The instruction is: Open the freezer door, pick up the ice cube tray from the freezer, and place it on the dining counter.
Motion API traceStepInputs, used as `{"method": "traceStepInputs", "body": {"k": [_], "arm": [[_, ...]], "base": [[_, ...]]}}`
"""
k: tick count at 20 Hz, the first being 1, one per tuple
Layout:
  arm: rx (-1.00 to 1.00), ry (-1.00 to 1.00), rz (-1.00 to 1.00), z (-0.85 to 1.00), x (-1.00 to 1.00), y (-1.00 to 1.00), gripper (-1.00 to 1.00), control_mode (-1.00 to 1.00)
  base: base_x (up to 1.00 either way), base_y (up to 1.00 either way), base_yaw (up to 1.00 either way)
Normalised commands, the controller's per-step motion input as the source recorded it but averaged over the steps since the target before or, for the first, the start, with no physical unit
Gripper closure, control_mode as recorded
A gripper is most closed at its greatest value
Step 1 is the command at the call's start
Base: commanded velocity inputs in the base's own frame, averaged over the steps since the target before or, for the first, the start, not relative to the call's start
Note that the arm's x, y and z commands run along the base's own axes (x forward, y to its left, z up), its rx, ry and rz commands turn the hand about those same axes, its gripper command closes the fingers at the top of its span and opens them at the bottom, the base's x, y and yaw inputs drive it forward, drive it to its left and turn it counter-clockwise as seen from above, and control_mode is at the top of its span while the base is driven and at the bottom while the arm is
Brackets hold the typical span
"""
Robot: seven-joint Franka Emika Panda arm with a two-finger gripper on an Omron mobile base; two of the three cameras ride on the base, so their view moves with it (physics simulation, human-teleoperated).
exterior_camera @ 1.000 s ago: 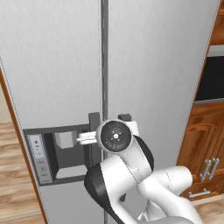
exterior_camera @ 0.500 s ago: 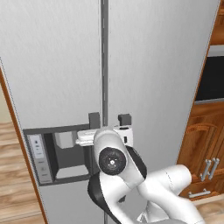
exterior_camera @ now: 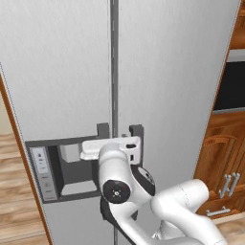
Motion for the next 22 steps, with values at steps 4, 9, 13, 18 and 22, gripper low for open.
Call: {"method": "traceStepInputs", "body": {"k": [4, 9, 13, 18, 22], "arm": [[0.00, -0.14, 0.00, -0.16, 0.11, 0.01, -1.00, -1.00], [0.00, -0.07, 0.00, -0.12, 0.17, 0.08, -1.00, -1.00], [0.00, -0.04, 0.00, -0.07, 0.21, 0.13, -1.00, -1.00], [0.00, -0.02, 0.00, -0.01, 0.19, 0.02, -1.00, -1.00], [0.00, 0.00, 0.00, 0.00, 0.22, 0.00, -1.00, -1.00]], "base": [[0.00, 0.00, 0.00], [0.00, 0.00, 0.00], [0.00, 0.00, 0.00], [0.00, 0.00, 0.00], [0.00, 0.00, 0.00]]}}
